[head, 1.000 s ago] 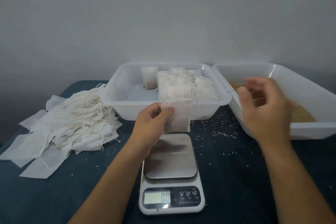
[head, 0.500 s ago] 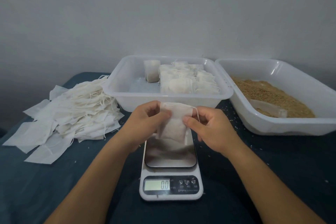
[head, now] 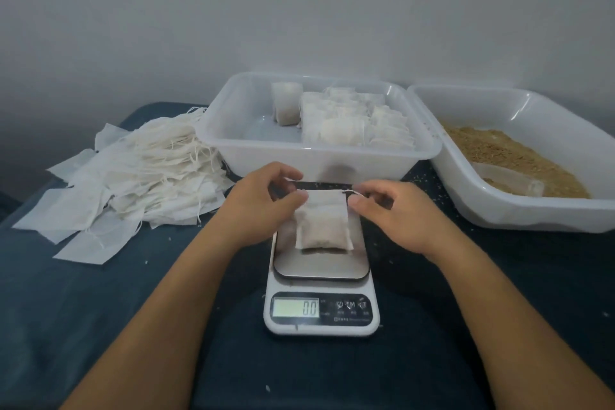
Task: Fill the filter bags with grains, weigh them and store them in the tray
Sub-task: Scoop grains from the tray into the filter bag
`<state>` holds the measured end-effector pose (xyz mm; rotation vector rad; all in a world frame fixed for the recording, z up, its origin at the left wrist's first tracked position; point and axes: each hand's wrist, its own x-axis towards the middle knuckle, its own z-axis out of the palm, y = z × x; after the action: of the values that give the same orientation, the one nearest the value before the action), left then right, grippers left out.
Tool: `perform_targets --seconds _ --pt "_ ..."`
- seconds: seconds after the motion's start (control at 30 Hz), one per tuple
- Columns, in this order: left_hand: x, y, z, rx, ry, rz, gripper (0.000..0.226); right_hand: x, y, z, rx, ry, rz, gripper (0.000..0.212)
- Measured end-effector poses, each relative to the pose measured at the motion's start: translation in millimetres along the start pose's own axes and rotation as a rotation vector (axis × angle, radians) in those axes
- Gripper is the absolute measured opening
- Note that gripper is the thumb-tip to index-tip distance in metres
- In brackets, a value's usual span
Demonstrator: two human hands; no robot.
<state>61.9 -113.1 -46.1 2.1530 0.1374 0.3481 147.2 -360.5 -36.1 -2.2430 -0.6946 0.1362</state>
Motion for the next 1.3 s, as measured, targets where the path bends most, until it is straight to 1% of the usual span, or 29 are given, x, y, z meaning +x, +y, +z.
perform_targets --seconds 0.1,0.2,0.3,0.43,0.6,0.8,0.9,1.03,1.17,1.3 --pt "4.1 -4.1 -0.9 -0.068 0.125 -0.089 0.017 6.7 14.3 -2.1 0.026 0.174 0.061 0.028" --pt "8.9 -8.9 -2.4 -0.124 0.258 -0.174 0.014 14.2 25.9 -1.7 0.035 0.285 0.123 0.024" --pt "15.2 -14.5 -3.7 -0.18 0.335 -0.249 0.01 19.4 35.6 -1.4 0.021 0.302 0.162 0.026" --pt "20.9 -21.6 -6.1 -0.185 0.386 -0.278 0.007 23.3 42.0 0.6 0.017 0.286 0.176 0.026" --pt "24.5 -24.7 -6.1 -0.169 0.393 -0.315 0.006 22.7 45.8 3.5 0.025 0.277 0.171 0.027" --pt "24.8 -23.0 -4.7 -0.151 0.368 -0.305 0.003 21.8 41.1 10.4 0.031 0.233 0.154 0.028" --pt "24.0 -21.7 -3.1 -0.155 0.359 -0.297 0.003 20.0 35.9 11.7 0.027 0.225 0.126 0.023" --pt "23.2 -17.4 -0.2 -0.154 0.33 -0.272 0.004 16.6 24.1 12.7 -0.002 0.217 0.015 0.009" --pt "22.4 -13.8 1.8 -0.14 0.308 -0.24 0.009 16.5 10.1 18.1 0.005 0.202 -0.138 0.019" --pt "22.0 -12.7 2.5 -0.141 0.314 -0.233 0.006 17.3 -3.2 22.7 -0.026 0.138 -0.225 0.028"
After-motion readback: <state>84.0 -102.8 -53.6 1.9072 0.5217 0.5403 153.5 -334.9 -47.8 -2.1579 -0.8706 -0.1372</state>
